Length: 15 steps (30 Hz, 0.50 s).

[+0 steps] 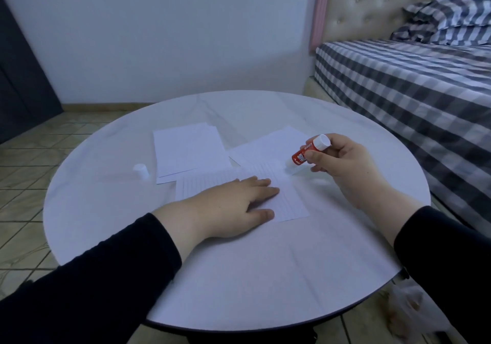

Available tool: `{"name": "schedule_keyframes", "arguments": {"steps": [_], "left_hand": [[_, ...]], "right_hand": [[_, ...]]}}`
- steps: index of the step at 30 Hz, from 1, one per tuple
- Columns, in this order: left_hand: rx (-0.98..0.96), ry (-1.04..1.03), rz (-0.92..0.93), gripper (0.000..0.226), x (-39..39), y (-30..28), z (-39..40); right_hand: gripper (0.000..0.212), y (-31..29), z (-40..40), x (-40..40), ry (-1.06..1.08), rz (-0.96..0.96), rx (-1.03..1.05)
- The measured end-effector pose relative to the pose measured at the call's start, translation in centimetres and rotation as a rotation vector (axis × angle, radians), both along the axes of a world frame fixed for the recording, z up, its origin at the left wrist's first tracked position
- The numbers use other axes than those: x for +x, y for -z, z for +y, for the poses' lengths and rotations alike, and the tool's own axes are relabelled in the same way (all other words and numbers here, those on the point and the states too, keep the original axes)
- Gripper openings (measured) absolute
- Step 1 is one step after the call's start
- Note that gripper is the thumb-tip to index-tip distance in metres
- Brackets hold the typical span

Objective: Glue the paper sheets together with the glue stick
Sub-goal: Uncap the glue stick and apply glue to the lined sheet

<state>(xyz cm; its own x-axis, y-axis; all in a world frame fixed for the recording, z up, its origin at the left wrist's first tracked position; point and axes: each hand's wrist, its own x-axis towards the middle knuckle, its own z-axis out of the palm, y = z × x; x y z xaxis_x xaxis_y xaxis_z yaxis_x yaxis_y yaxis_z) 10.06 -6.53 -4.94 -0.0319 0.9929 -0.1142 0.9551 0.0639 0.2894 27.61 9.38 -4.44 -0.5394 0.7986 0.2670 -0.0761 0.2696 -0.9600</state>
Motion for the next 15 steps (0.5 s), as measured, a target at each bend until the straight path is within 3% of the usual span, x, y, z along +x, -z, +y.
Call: {"name": "schedule_keyframes", "arguments": {"steps": [10,15], "left_hand": [[0.006,-0.017,-0.018,0.054,-1.2,0.2,-0.4],[0.011,-0.023,-0.023,0.054,-1.3,0.3,-0.7]], "right_hand": [[0.014,-0.3,-0.3,-2.1,-0.052,-0.085,0.133],[0.038,-0.6,-0.8,-2.2,0.005,0.004,0.148]]}}
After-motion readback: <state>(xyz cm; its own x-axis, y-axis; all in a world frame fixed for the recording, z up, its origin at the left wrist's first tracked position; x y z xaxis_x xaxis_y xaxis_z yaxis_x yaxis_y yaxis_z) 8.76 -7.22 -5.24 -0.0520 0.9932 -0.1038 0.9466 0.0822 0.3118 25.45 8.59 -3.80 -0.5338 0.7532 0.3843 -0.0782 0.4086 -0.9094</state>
